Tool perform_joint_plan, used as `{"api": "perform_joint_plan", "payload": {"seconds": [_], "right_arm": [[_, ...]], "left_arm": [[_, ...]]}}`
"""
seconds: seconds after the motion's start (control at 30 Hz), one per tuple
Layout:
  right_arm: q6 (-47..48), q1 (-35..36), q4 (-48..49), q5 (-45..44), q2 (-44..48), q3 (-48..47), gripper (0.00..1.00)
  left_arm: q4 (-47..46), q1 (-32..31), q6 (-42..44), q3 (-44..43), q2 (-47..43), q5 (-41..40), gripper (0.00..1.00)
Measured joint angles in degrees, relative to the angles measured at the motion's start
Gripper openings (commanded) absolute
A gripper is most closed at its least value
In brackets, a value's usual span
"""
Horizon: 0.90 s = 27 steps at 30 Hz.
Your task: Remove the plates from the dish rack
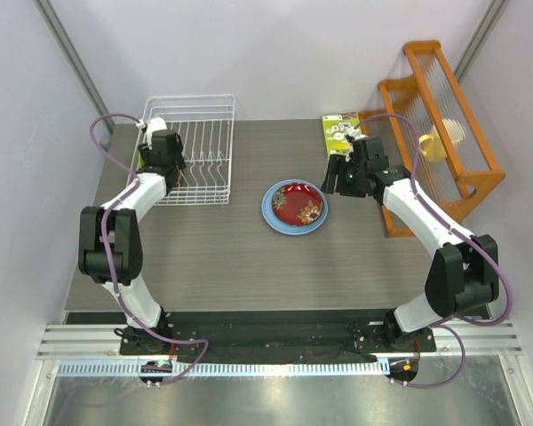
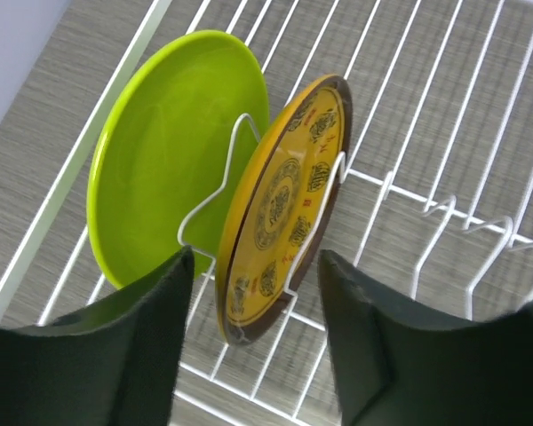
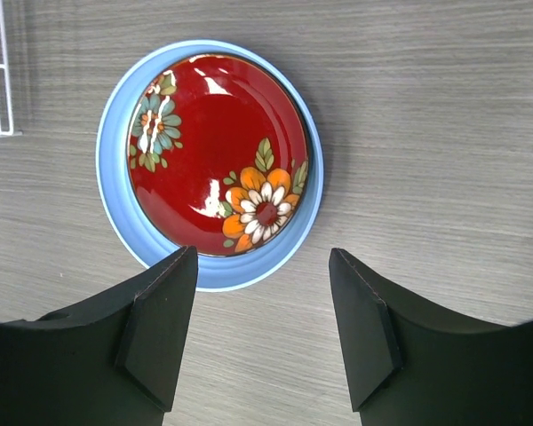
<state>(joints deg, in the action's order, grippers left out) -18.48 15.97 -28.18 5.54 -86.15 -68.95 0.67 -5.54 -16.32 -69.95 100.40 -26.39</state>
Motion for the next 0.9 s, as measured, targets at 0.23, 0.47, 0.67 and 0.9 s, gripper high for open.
{"api": "perform_joint_plan", "payload": {"seconds": [0.23,0.47,0.67,0.9], "right_arm": [[-0.07,0.0,-0.17,-0.35,0.0,1.16,0.66],[-0.11,0.0,-0.17,-0.5,0.0,1.84,0.66],[-0.28,0.0,-0.2,-0.76,0.02,2.54,0.66],[-0.33,0.0,-0.22,-1.77,0.42,3.06,0.67]], "left_arm": [[0.02,0.44,0.07,-1.55,2.95,0.15,0.16],[1.07,0.7,1.99,-1.62,2.91,-0.13,0.0],[2.36,0.5,3.82,-1.62,0.44,-0.63,0.0],[2.78,-1.97,10.73,-1.9,-8.37,-6.05,0.0]]}}
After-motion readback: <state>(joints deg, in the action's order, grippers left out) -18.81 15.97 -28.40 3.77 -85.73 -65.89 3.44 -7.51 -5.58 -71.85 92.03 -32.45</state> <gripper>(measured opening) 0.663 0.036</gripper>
